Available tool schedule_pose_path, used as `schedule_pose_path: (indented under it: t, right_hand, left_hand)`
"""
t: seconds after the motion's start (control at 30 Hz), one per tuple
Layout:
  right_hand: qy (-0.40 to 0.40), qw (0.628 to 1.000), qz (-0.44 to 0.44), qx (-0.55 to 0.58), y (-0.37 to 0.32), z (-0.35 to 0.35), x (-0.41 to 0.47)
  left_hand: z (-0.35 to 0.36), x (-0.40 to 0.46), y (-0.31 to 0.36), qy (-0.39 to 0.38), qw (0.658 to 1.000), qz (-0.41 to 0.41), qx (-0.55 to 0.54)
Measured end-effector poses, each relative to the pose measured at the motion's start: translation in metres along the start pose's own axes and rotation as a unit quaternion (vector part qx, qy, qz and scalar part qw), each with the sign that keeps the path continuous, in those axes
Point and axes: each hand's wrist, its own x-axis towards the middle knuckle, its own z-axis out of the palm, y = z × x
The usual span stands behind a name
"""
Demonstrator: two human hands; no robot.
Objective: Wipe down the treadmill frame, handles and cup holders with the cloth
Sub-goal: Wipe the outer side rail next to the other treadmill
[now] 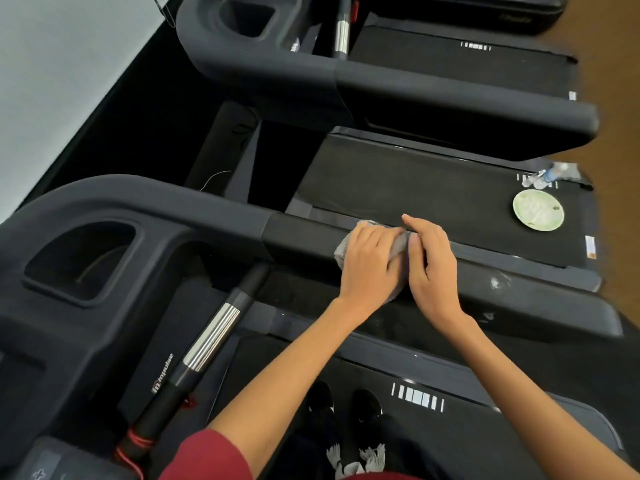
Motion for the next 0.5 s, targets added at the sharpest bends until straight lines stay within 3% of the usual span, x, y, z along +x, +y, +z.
schedule_pose_path:
  t: [0.1,0.17,0.23,0.3,0.4,0.5]
  right_hand:
    - [0.019,0.999,-0.002,0.042,-0.015,0.001,-0.004]
    - [0.01,0.999,0.003,0.046,-0.025,0.006,-0.007]
    - [-0.039,0.998,0.019,0.049,-0.032,0.012,-0.007]
    - [-0.087,0.996,0.018,-0.017,-0.034,0.021,-0.009]
    - [-0.107,0.976,-0.035,-0.185,-0.026,0.034,-0.011]
    - [-0.113,0.955,-0.074,-0.266,-0.016,0.042,-0.006]
  left_hand:
    - [-0.015,0.001,0.009,-0.062,0.985,-0.037,-0.16]
    - [-0.03,0.002,0.005,-0.082,0.943,-0.11,-0.302]
    - [-0.043,0.005,-0.002,-0.05,0.897,-0.19,-0.395]
    - [-0.051,0.006,-0.012,0.012,0.902,-0.211,-0.378]
    - [-0.056,0.005,-0.033,0.071,0.957,-0.168,-0.227]
    - [-0.057,0.006,-0.054,0.014,0.981,-0.152,-0.118]
